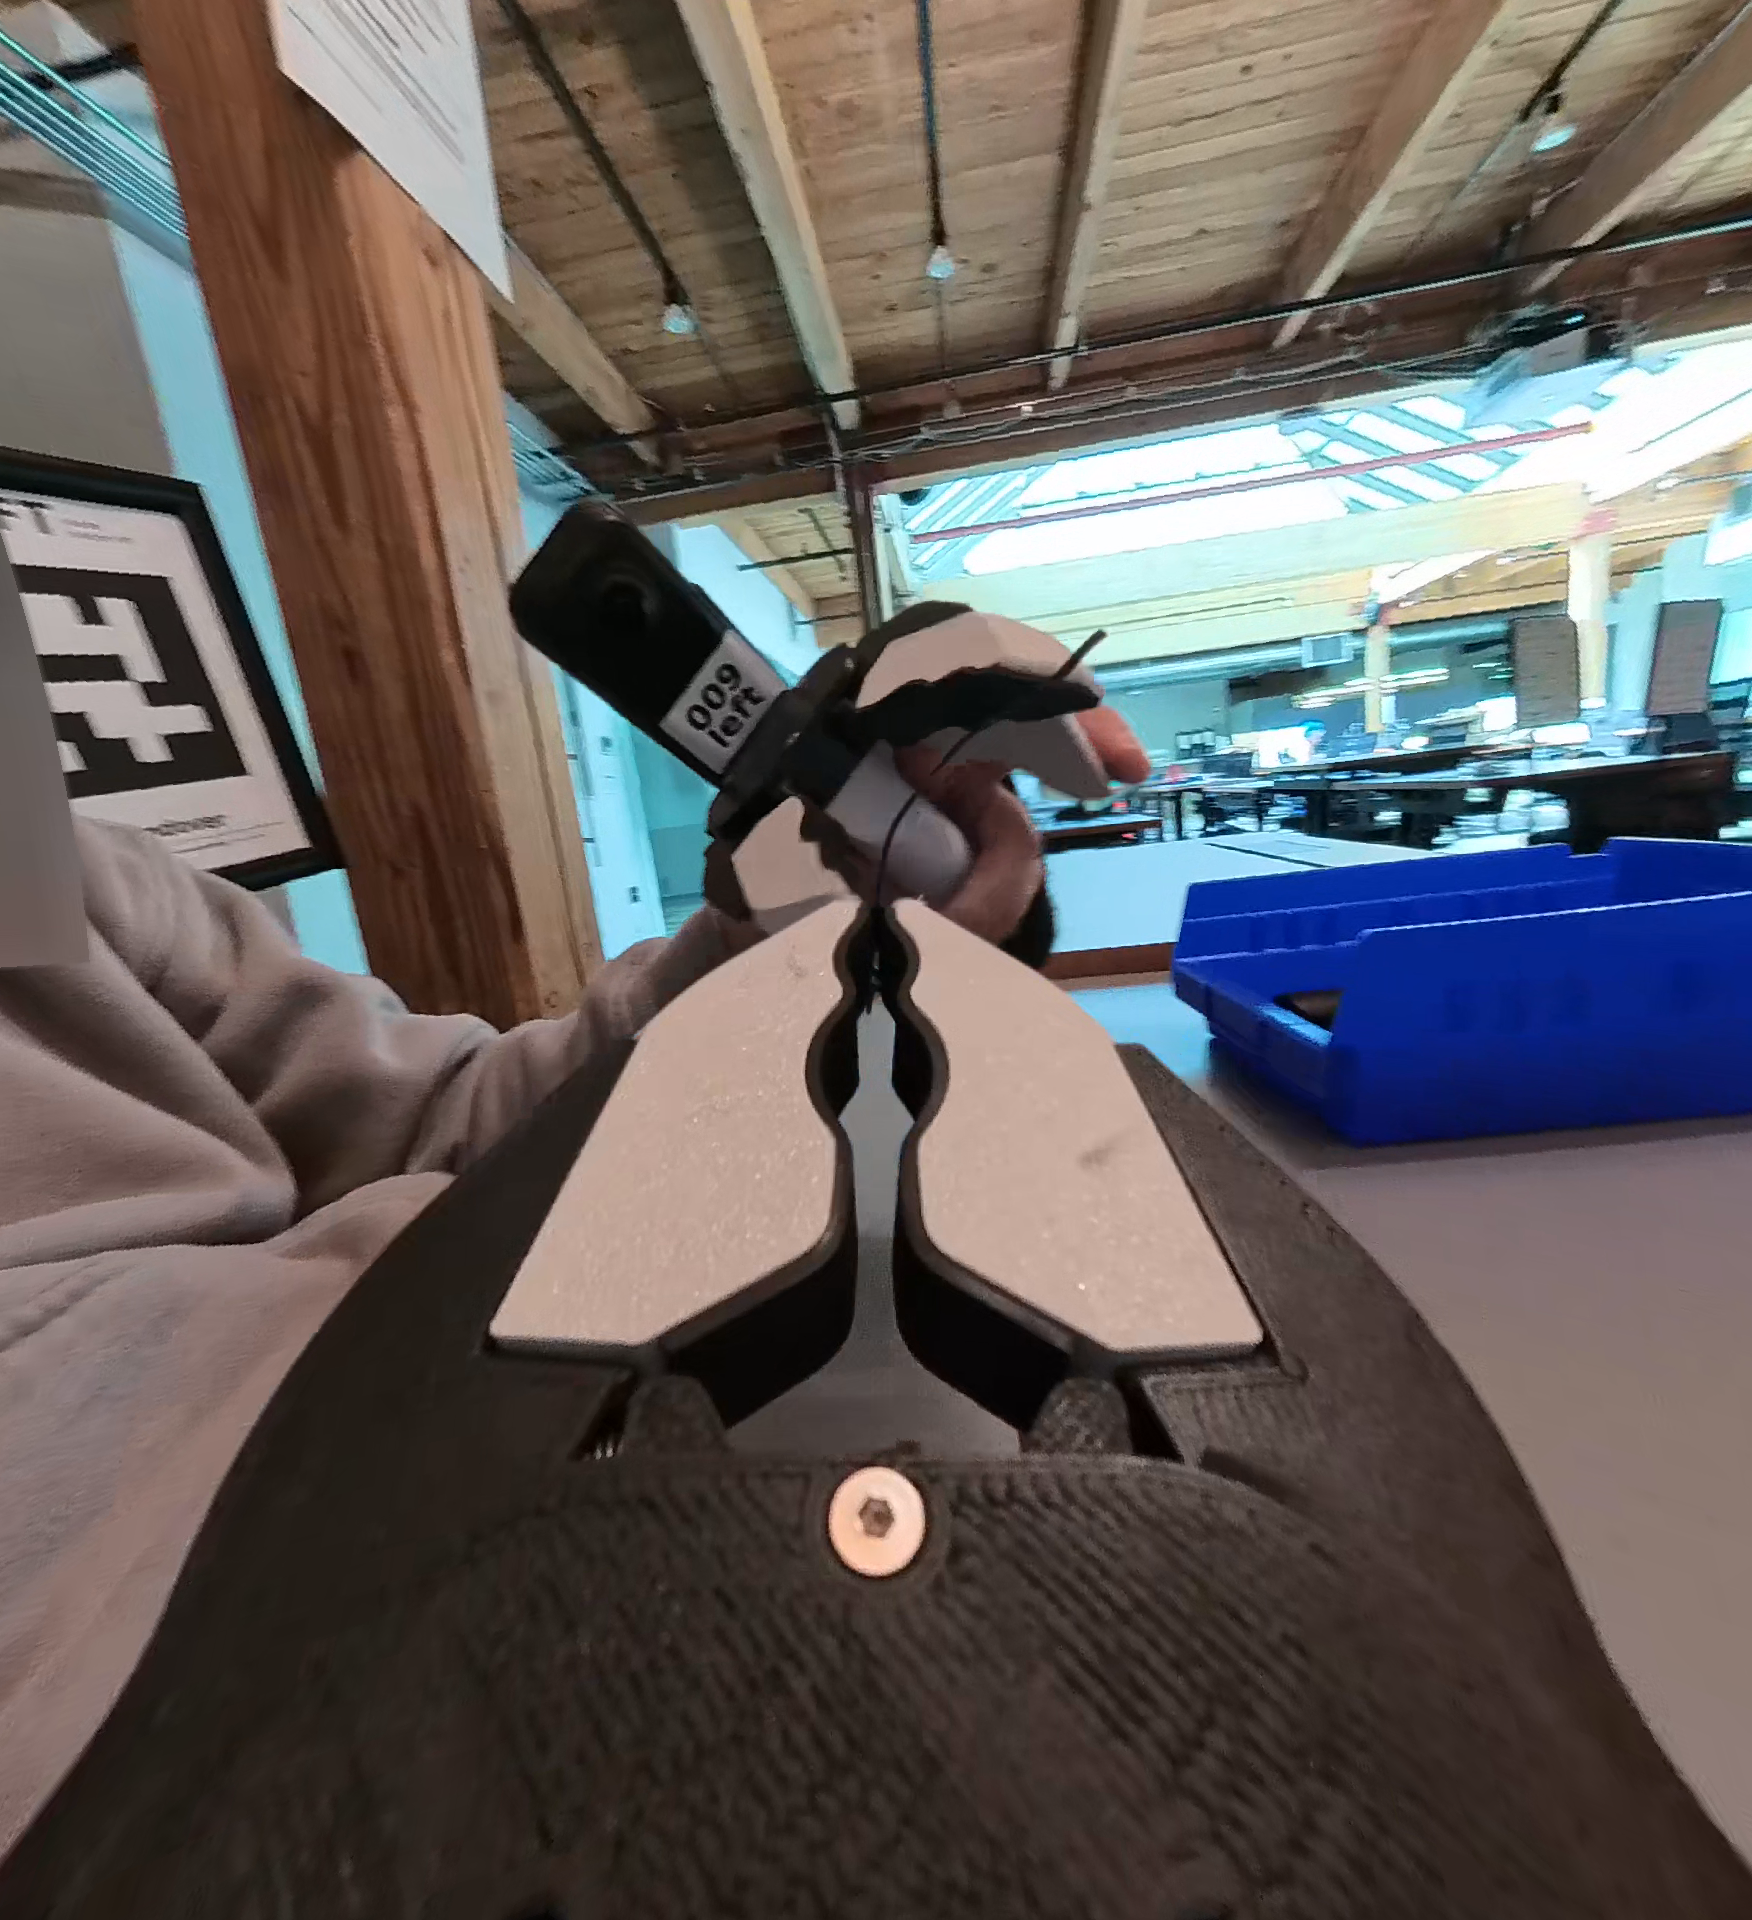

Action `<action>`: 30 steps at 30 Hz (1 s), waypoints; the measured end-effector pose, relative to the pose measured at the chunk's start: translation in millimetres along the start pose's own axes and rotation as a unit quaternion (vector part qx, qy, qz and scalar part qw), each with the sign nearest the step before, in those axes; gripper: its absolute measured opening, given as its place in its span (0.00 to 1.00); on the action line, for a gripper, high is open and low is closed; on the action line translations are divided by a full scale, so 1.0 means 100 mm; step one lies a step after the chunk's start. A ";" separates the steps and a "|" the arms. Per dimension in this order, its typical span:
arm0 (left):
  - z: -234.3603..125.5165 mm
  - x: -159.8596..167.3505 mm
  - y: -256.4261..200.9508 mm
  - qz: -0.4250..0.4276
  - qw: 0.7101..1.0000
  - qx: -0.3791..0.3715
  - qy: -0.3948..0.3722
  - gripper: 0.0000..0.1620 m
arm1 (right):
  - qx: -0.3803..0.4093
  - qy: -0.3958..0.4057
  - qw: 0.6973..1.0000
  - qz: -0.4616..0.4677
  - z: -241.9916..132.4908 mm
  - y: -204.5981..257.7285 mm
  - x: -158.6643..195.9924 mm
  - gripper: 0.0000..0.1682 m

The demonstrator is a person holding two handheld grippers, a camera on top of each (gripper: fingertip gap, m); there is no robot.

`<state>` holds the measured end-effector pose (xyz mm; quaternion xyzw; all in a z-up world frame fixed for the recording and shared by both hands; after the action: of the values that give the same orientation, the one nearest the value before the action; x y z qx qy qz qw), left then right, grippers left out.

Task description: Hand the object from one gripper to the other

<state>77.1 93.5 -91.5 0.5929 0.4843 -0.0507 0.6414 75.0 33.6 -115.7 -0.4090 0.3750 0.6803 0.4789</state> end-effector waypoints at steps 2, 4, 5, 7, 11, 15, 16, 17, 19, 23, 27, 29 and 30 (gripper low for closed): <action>-0.04 0.01 0.06 0.032 0.999 -0.025 0.009 0.34 | -0.039 0.004 0.998 0.039 0.01 0.07 0.02 0.00; -0.04 0.02 0.09 0.076 0.995 -0.054 0.025 0.33 | -0.055 0.008 0.995 0.078 0.02 0.07 0.05 0.00; -0.03 0.02 0.10 0.104 0.992 -0.068 0.032 0.33 | -0.055 0.009 0.994 0.092 0.02 0.06 0.06 0.00; 0.02 0.04 0.10 0.169 0.980 -0.096 0.047 0.32 | -0.062 0.006 0.991 0.116 0.01 0.05 0.06 0.00; 0.15 0.04 0.09 0.244 0.956 -0.151 0.059 0.28 | -0.055 0.000 0.987 0.152 -0.01 0.00 0.07 0.00; 0.25 0.05 0.08 0.295 0.933 -0.194 0.069 0.22 | -0.070 0.018 0.983 0.171 0.02 0.03 0.12 0.00; 0.27 0.07 0.06 0.309 0.928 -0.195 0.074 0.20 | -0.074 0.021 0.983 0.169 0.02 0.04 0.13 0.00; 0.30 0.07 0.03 0.318 0.925 -0.193 0.073 0.17 | -0.076 0.021 0.983 0.166 0.03 0.05 0.12 0.00; 0.34 0.07 -0.01 0.322 0.924 -0.195 0.067 0.12 | -0.072 0.018 0.984 0.162 0.02 0.04 0.12 0.00; 0.36 0.12 0.01 0.317 0.923 -0.201 0.082 0.09 | -0.063 0.009 0.984 0.167 0.01 0.00 0.10 0.00; 0.34 0.10 0.03 0.298 0.930 -0.203 0.071 0.00 | -0.065 0.017 0.984 0.162 0.02 0.02 0.12 0.00; 0.33 0.10 0.03 0.292 0.933 -0.199 0.071 0.00 | -0.064 0.015 0.985 0.159 0.02 0.02 0.12 0.00; 0.32 0.11 0.03 0.287 0.935 -0.195 0.073 0.00 | -0.060 0.013 0.986 0.155 0.02 0.02 0.11 0.01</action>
<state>103.0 74.0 -102.1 0.5717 0.3395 0.2749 0.6945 70.8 38.8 -125.1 -0.3830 0.3983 0.7622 0.3372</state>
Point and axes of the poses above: each gripper's, where its closed fingertips meet, z out along the fingers, x out of its underside, y = z × x across the jaws, the point moved 3 cm from there along -z, back along the fingers
